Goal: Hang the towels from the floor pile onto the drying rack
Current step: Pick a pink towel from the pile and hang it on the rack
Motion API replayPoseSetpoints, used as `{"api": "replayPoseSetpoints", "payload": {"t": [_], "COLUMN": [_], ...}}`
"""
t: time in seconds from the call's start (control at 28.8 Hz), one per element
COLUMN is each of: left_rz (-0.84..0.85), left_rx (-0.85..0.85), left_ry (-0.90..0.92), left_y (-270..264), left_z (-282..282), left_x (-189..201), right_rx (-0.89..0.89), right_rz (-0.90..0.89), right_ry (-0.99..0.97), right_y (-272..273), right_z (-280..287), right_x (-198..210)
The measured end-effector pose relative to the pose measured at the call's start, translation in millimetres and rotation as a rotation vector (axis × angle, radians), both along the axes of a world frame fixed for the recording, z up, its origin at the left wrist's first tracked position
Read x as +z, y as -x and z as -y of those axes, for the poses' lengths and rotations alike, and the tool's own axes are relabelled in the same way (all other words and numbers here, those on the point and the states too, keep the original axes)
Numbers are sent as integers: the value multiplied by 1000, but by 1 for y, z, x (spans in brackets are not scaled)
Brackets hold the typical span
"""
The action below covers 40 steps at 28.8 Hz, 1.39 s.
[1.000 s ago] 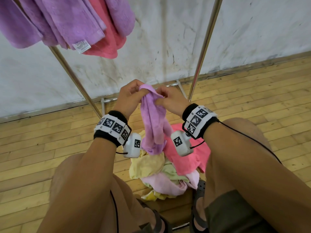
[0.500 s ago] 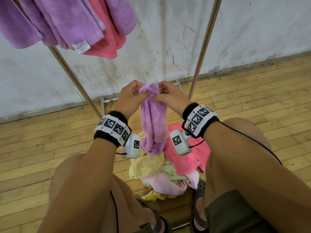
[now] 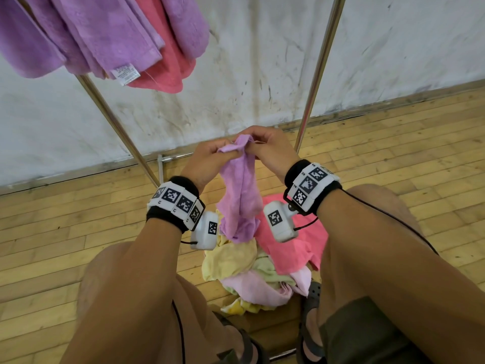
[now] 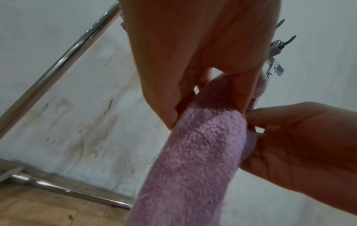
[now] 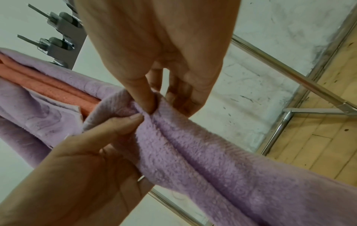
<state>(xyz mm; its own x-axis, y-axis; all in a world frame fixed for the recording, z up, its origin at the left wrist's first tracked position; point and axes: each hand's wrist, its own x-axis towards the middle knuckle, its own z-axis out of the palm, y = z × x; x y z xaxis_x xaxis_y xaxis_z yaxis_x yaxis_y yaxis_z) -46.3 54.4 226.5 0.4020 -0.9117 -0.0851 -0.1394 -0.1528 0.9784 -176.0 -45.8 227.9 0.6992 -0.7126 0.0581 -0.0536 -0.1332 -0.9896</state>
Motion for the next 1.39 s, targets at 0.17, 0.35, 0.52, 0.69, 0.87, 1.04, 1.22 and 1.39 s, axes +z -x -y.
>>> {"api": "replayPoseSetpoints", "payload": {"t": [0.17, 0.35, 0.52, 0.69, 0.87, 1.04, 1.22, 1.39], "left_rz": [-28, -125, -235, -243, -160, -158, -189, -180], "left_rx": [117, 175, 102, 12, -74, 60, 160, 0], "left_ry": [67, 130, 81, 48, -14, 50, 76, -18], "left_y": [-7, -14, -9, -8, 2, -2, -9, -5], "left_z": [0, 0, -1, -2, 0, 1, 2, -1], "left_x": [0, 2, 2, 0, -5, -2, -1, -5], "right_rx": [58, 103, -33, -60, -75, -48, 49, -54], "right_rz": [-189, -266, -54, 39, 9, -143, -296, -143], "right_ry": [-75, 9, -6, -7, -4, -56, 54, -19], "right_y": [-2, -3, 0, 1, 1, -2, -3, -1], "right_z": [3, 0, 3, 2, 1, 2, 4, 3], "right_x": [-8, -14, -4, 0, -1, -4, -16, -10]}}
